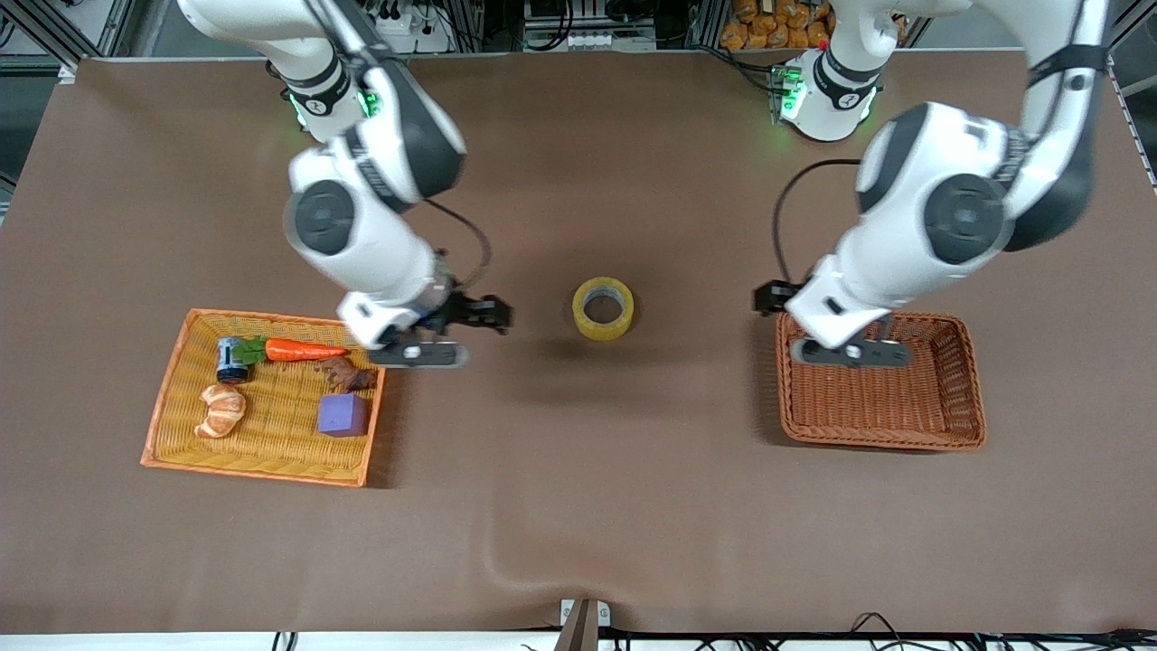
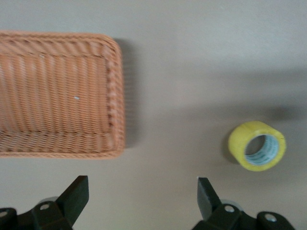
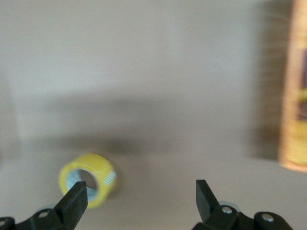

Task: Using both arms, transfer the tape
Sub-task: 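Withdraw the right gripper while the left gripper reaches toward the tape roll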

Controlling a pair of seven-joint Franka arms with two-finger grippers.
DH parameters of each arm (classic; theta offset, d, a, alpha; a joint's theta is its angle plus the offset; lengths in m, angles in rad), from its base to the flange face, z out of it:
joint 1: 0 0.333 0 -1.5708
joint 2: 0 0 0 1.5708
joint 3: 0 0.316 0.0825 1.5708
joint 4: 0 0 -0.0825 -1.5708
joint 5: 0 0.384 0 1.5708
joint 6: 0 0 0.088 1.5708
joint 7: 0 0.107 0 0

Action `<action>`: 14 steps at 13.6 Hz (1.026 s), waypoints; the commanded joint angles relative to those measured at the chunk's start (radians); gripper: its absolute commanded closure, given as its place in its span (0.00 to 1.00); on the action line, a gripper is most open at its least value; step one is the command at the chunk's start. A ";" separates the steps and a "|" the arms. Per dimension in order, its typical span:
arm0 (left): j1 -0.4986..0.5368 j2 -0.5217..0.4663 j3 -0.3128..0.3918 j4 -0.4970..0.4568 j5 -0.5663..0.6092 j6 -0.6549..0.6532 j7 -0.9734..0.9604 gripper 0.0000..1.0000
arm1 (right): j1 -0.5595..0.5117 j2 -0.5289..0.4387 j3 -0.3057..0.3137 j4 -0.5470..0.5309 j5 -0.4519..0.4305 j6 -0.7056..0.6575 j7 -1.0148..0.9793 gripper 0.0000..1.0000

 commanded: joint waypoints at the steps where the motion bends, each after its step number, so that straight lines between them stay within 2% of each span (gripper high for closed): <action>1: -0.044 0.039 0.007 0.000 -0.019 0.036 -0.072 0.00 | -0.149 -0.108 0.004 -0.053 -0.032 -0.103 -0.141 0.00; 4: -0.129 0.072 0.007 -0.012 -0.029 0.088 -0.196 0.00 | -0.304 -0.189 -0.001 -0.053 -0.155 -0.160 -0.313 0.00; 6: -0.162 0.097 0.005 -0.032 -0.028 0.156 -0.269 0.00 | -0.395 -0.231 -0.001 -0.027 -0.171 -0.235 -0.422 0.00; 8: -0.182 0.097 0.005 -0.085 -0.029 0.223 -0.278 0.00 | -0.464 -0.231 -0.002 0.040 -0.172 -0.314 -0.479 0.00; 11: -0.197 0.086 -0.005 -0.154 -0.028 0.303 -0.355 0.00 | -0.500 -0.245 -0.004 0.106 -0.206 -0.460 -0.493 0.00; 14: -0.252 0.126 -0.005 -0.159 -0.026 0.367 -0.419 0.00 | -0.504 -0.246 -0.002 0.131 -0.217 -0.470 -0.494 0.00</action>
